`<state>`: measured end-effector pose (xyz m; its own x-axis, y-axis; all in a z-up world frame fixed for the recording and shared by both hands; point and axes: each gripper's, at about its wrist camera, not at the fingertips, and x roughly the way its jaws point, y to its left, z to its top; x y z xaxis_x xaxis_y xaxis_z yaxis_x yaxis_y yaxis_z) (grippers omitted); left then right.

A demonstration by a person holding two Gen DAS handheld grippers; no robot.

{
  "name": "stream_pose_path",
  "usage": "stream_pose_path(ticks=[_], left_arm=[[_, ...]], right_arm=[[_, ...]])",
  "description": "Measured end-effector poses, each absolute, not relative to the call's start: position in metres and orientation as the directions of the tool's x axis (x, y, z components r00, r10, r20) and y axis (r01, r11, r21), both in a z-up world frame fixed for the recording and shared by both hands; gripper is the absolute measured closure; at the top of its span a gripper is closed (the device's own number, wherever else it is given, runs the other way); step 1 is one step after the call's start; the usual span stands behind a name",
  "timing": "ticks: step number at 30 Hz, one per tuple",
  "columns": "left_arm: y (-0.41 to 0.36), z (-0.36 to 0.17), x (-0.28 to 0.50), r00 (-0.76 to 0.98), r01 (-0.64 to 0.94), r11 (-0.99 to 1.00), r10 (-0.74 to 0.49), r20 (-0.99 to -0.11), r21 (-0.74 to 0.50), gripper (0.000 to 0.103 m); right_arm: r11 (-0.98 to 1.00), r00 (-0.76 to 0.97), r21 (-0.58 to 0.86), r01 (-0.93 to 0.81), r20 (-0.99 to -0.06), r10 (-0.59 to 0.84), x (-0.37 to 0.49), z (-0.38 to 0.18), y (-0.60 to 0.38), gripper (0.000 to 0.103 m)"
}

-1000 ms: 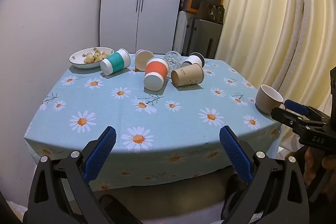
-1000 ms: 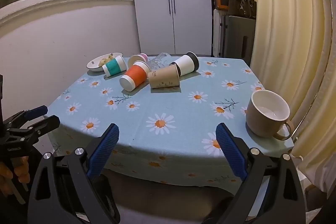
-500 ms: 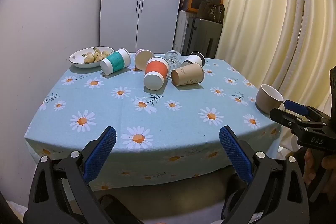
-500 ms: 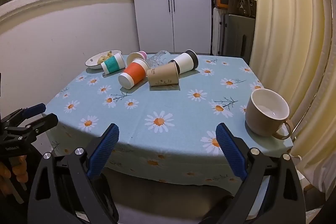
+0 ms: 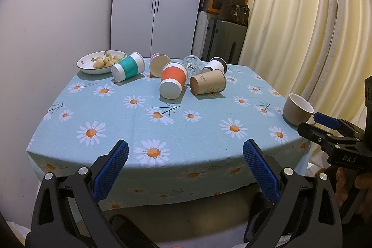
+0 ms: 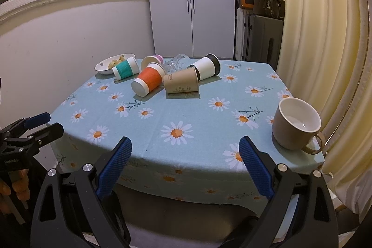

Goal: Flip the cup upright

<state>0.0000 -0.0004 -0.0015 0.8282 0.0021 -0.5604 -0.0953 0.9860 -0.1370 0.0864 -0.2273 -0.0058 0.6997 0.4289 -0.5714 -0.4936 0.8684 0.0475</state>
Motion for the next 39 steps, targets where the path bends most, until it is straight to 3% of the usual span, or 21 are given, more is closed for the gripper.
stream_pose_path(ticks=[39], left_arm=[[-0.0043,-0.0042,-0.0006,0.823,-0.085,0.987,-0.007,-0.568,-0.135,0.007]], right_arm=[[0.872,0.698,0.034,-0.488,-0.585,0.414,0.0868,-0.0072,-0.2263,0.011]])
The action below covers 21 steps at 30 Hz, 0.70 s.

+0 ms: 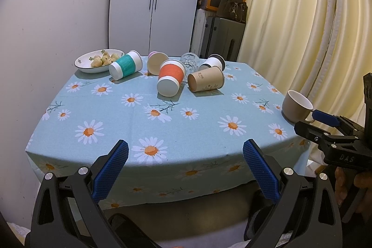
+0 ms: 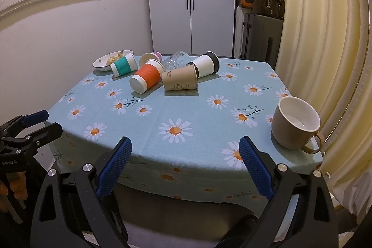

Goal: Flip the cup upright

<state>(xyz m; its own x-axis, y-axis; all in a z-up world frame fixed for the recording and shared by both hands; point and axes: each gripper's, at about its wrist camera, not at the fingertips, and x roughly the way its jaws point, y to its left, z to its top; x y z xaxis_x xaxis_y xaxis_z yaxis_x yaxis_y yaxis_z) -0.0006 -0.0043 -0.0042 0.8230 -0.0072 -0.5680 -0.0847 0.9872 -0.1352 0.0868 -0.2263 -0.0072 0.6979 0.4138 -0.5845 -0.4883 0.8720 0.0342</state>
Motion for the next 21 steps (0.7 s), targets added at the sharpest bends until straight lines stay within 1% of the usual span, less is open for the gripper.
stream_pose_path(ticks=[13,21], left_arm=[[0.000,-0.008,0.001,0.804,-0.083,0.981,-0.039,-0.593,-0.177,0.007],[0.008,-0.004,0.011,0.771,-0.047,0.970,-0.117,-0.626,-0.239,0.007]], right_arm=[[0.873,0.667,0.086,-0.481,-0.611,0.427,0.094,-0.011,-0.228,0.011],[0.863,0.605,0.167,-0.477,-0.650,0.460,0.122,-0.008,-0.226,0.011]])
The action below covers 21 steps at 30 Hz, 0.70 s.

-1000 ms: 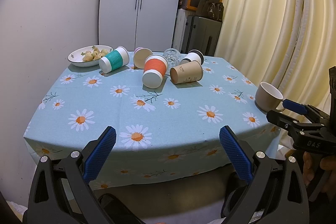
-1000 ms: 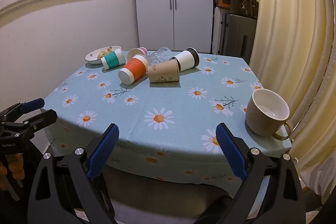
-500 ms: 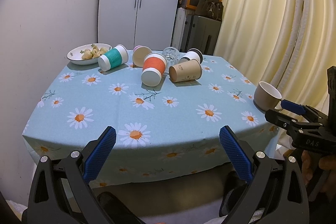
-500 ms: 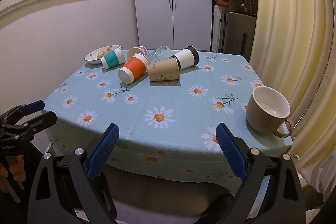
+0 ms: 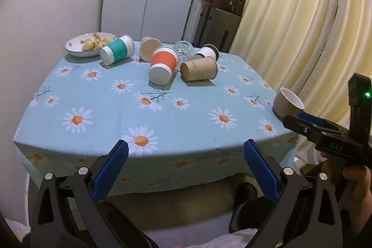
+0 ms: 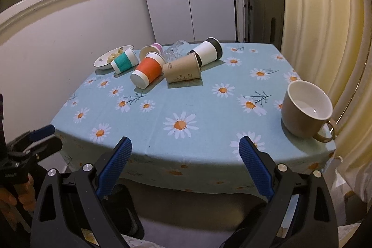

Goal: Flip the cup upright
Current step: 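Move the right tool toward the orange-banded cup lying on its side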

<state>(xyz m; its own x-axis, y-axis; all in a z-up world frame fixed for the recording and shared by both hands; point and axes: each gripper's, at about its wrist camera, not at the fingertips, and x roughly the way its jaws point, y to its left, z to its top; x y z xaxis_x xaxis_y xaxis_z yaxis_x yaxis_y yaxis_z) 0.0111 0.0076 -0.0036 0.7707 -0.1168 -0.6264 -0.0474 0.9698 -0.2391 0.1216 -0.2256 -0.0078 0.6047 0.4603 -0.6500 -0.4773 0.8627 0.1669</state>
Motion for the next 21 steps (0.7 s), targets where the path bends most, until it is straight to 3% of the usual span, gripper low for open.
stream_pose_path(ticks=[12,21], left_arm=[[0.063,0.022,0.113,0.718,-0.050,0.941,-0.199,-0.667,-0.335,0.007],[0.088,0.014,0.212,0.597,-0.024,0.936,-0.268,-0.757,-0.350,0.008]], right_arm=[[0.808,0.488,0.372,-0.457,-0.654,0.578,0.218,0.017,-0.189,0.011],[0.771,0.398,0.486,-0.411,-0.665,0.632,0.284,0.024,-0.158,0.011]])
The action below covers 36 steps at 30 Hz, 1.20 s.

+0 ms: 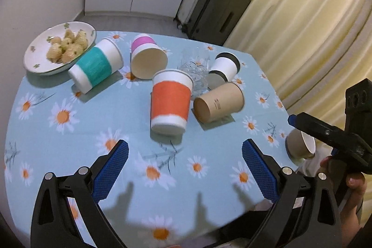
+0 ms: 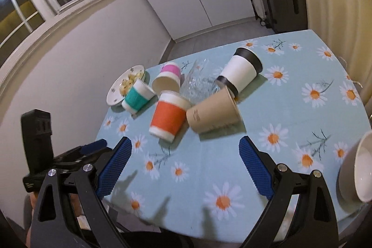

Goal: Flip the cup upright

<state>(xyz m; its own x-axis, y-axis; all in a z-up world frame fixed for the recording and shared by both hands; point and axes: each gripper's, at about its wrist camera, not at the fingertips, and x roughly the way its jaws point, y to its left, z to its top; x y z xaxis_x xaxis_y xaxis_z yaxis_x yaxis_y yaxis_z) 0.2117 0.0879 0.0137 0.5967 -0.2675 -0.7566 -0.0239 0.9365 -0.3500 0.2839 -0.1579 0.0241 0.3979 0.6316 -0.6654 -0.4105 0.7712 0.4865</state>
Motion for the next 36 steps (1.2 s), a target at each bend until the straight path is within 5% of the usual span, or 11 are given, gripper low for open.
stream_pose_path(ticks=[8,21,36], left_arm=[[0.089,-0.009,0.287,0.459,-0.018,0.947,-0.277,-0.844,-0.321,0.008],[0.081,-0.041,0.336,0.327,0.006,0.981,-0.186,-0.927,-0.195,0.008],[0.069,-0.063,0.346,0.260,0.002,0.988,-0.152,-0.954,-0.157,0.041]], right_arm=[[0.714,0.255,0.652,-0.256,-0.666,0.701,0.328,-0.006,-0.158,0.011],[0.688,0.204,0.701,-0.189,-0.657,0.726,0.343,-0.021,-0.174,0.014],[0.661,0.155,0.732,-0.164,-0.642,0.750,0.340,-0.030,-0.171,0.014]])
